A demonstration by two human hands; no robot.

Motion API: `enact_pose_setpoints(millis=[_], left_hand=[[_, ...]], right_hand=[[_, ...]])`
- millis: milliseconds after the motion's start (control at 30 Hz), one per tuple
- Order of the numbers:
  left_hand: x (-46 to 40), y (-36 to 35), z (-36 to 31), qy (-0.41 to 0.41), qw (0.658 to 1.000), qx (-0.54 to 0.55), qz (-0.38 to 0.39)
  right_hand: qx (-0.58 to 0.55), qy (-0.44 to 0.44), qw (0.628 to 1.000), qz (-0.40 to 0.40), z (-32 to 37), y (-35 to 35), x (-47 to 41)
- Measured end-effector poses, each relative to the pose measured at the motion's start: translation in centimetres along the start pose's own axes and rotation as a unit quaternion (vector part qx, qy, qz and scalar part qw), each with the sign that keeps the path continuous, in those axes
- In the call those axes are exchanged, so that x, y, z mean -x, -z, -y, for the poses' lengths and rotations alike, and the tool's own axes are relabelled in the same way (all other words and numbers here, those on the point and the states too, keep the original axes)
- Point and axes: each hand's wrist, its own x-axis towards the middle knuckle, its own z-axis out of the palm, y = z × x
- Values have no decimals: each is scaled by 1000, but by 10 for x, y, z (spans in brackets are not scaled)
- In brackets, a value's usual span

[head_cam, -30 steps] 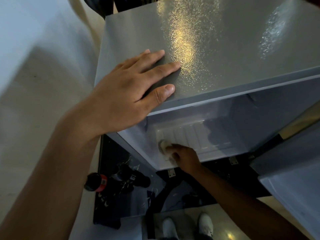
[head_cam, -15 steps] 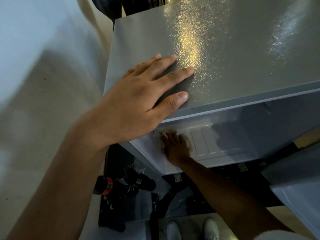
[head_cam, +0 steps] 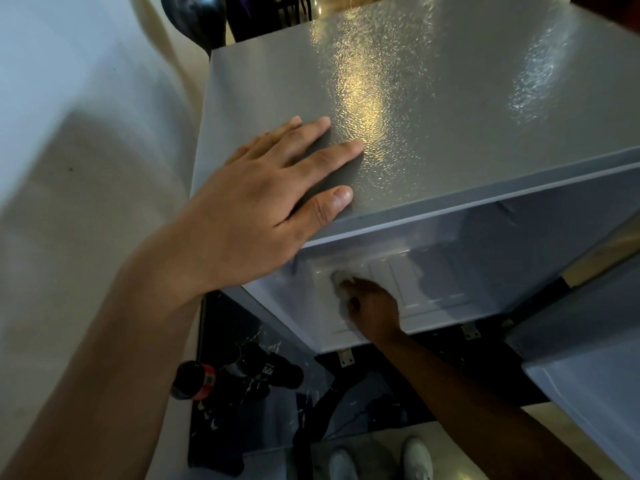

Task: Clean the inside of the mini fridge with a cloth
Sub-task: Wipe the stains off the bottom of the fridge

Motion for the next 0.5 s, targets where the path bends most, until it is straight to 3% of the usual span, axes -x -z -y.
enact_pose_setpoints(millis=[67,167,267,367,500], left_hand=[[0,0,0,-1,1000,1,-1],[0,0,0,1,1000,2,0],[0,1,-1,1,1000,1,-3],[0,1,0,0,1000,-1,-1],[-2,-1,1,-4,1000,-5,0]], right_hand=[[14,-16,999,-37,-6,-3,-13],[90,-20,995,32,7,-14,-21],[144,33,984,104,24,-29,-12],[108,75,982,133,34,-40,18],[38,125,988,82,28,-46,68]])
